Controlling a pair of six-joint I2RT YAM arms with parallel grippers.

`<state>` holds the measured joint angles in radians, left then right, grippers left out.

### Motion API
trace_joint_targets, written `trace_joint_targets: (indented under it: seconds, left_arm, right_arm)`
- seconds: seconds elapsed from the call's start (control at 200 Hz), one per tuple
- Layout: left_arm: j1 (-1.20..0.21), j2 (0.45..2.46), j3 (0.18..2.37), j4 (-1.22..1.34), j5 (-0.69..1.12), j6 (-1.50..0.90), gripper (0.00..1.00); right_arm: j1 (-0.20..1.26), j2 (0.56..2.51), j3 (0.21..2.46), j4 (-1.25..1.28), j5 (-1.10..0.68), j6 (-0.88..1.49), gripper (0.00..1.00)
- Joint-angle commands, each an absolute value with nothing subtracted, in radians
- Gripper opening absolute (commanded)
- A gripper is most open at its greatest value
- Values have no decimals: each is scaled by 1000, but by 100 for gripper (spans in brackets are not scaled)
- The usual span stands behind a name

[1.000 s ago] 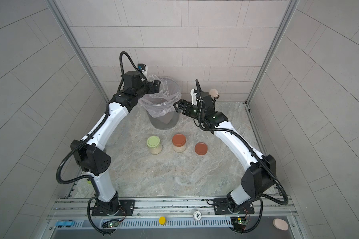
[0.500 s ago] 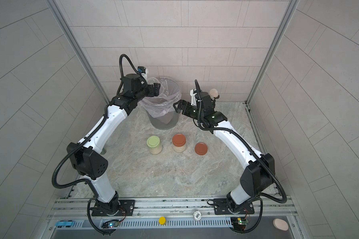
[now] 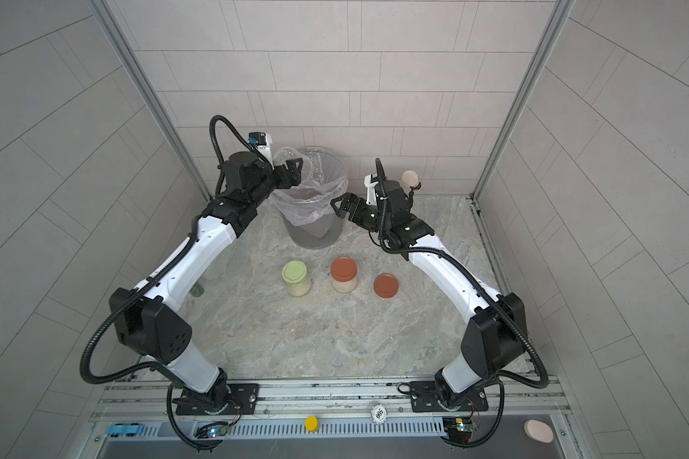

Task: Empty moldy rice from jars
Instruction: Pour the moldy rice from the jar into the trash bin, then move the lid to the center of the board.

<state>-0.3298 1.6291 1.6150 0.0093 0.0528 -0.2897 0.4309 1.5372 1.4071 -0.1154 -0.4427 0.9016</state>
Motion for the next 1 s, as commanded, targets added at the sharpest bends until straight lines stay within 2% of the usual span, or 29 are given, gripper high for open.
trace_joint_targets:
  seconds: [0.0, 0.31, 0.525, 0.801, 0.996]
  left_arm:
    - [-313, 1545, 1564, 244, 54, -400, 0]
    - [-287, 1440, 1340, 486, 119, -550, 0]
    - [-287, 1408, 1226, 690, 190, -670, 0]
    - [-291, 1385, 1079, 946, 197, -798, 0]
    - [-315, 1370, 1025, 1001, 192, -829, 0]
  right_arm:
    - [427, 1482, 1388, -30, -465, 952, 97]
    - [436, 1454, 1299, 213, -486, 1108, 99]
    - [487, 1454, 1238, 398, -410, 1260, 100]
    - [572, 1516, 1264, 535, -364, 1359, 100]
    - [612, 1610, 1319, 620, -344, 1443, 100]
